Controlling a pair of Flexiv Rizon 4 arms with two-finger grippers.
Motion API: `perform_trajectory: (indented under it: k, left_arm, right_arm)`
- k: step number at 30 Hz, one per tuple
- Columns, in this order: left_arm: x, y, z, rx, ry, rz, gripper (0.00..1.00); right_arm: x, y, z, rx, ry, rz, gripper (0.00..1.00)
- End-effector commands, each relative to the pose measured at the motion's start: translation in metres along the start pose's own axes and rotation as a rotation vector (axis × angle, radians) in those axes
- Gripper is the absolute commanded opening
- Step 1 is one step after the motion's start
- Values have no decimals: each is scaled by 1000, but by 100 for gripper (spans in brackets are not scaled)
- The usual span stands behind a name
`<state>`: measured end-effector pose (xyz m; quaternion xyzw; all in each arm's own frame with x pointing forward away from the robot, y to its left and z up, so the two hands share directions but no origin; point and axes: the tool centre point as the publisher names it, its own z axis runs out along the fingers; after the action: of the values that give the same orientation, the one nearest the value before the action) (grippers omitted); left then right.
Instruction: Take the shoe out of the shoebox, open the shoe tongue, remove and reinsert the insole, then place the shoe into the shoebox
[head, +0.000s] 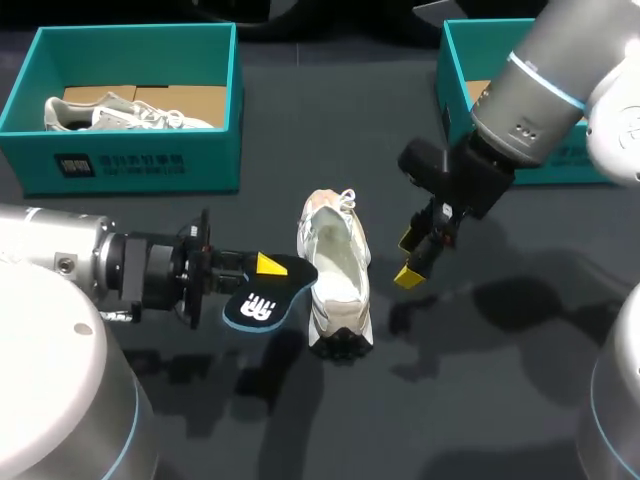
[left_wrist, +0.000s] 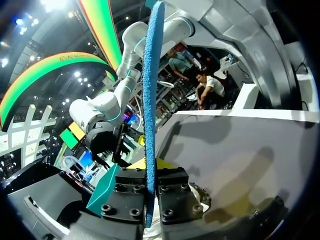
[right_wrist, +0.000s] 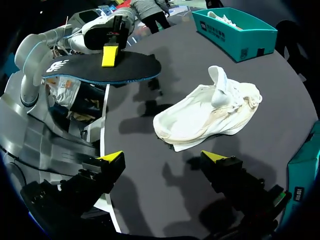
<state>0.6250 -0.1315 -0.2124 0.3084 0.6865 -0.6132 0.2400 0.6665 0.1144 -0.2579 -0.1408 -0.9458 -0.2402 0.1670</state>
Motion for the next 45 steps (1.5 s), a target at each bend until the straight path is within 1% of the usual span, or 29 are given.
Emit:
perform_trajectory:
  k: [1, 2, 15, 19, 24, 28, 30, 41, 42, 43, 45]
  left_arm:
    - [5, -4, 0, 4, 3, 1, 0]
    - [5, -5, 0, -5, 17, 18, 0]
    - [6, -5, 2, -1, 17, 1, 0]
    - [8, -6, 1, 23, -16, -66, 0]
    - [14, -6, 5, 32, -11, -112, 0]
    - [19, -7, 12, 44, 6, -118, 0]
    - [19, -7, 12, 44, 6, -118, 0]
    - [19, -7, 12, 44, 6, -118, 0]
    - [19, -7, 12, 44, 6, -118, 0]
    - [18, -6, 14, 45, 8, -119, 0]
    - [17, -4, 15, 49, 6, -123, 0]
  right_arm:
    - [2, 2, 2, -1, -26, -18, 100]
    - [2, 1, 2, -1, -30, -22, 100]
    - [2, 0, 2, 0, -34, -18, 100]
    - [7, -10, 6, 13, -87, -58, 100]
    - [8, -24, 14, 45, -136, -79, 100]
    - [5, -34, 18, 27, -168, -139, 100]
    - [4, -39, 22, 18, -165, -210, 100]
    - [4, -39, 22, 18, -165, -210, 100]
    - [0, -36, 27, 33, -156, -208, 100]
    - [-3, -35, 31, 26, -148, -217, 100]
    - [-7, -33, 39, 37, -137, -228, 100]
